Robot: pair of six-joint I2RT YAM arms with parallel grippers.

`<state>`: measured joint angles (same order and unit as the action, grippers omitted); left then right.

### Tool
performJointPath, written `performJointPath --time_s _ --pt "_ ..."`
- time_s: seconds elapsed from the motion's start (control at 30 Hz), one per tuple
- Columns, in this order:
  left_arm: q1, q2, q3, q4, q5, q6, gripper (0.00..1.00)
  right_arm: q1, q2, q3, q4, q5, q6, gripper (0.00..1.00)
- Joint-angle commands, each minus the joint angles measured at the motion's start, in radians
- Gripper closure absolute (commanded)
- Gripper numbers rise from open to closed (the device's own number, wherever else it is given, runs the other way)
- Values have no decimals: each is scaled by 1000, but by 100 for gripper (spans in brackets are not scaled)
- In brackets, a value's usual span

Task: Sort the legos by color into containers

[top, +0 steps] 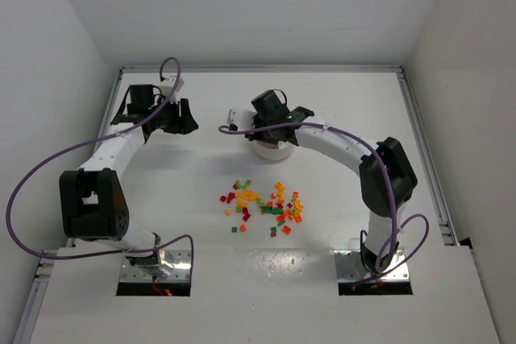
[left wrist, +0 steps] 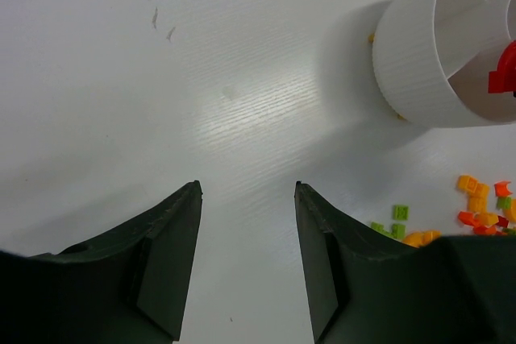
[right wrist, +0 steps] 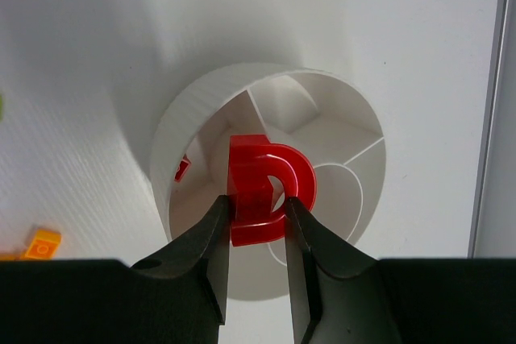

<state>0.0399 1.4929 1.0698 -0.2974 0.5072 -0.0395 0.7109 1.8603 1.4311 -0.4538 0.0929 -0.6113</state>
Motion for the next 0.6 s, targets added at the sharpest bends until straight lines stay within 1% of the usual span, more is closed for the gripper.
performJointPath --time_s 0.0,0.07,0.1,0.27,0.3,0.37,0.4,0.47,0.5,0.57 --pt "12 3 39 24 4 -13 44 -5 0 23 -39 -18 -25 100" --pt "21 3 39 24 4 -13 44 -5 -12 2 -48 -18 -36 98" --pt "21 3 39 24 4 -13 44 -5 -12 2 -48 -18 -36 95" --pt "21 3 39 24 4 -13 44 -5 -39 -44 -39 11 -45 86" --pt "21 3 39 24 4 -13 44 -5 -39 -44 -39 11 -45 81" --pt "21 12 39 24 4 -13 44 -5 -39 -54 -29 24 -45 76" --pt "21 12 39 24 4 -13 44 -5 -39 -54 -20 24 -45 70" --pt "21 12 39 24 13 -13 44 -5 -50 -63 -11 33 -45 62" --pt "21 12 39 24 13 -13 44 -5 -61 -73 -2 33 -45 56" --pt "21 12 39 24 13 -13 44 -5 -72 -84 -2 33 -36 50"
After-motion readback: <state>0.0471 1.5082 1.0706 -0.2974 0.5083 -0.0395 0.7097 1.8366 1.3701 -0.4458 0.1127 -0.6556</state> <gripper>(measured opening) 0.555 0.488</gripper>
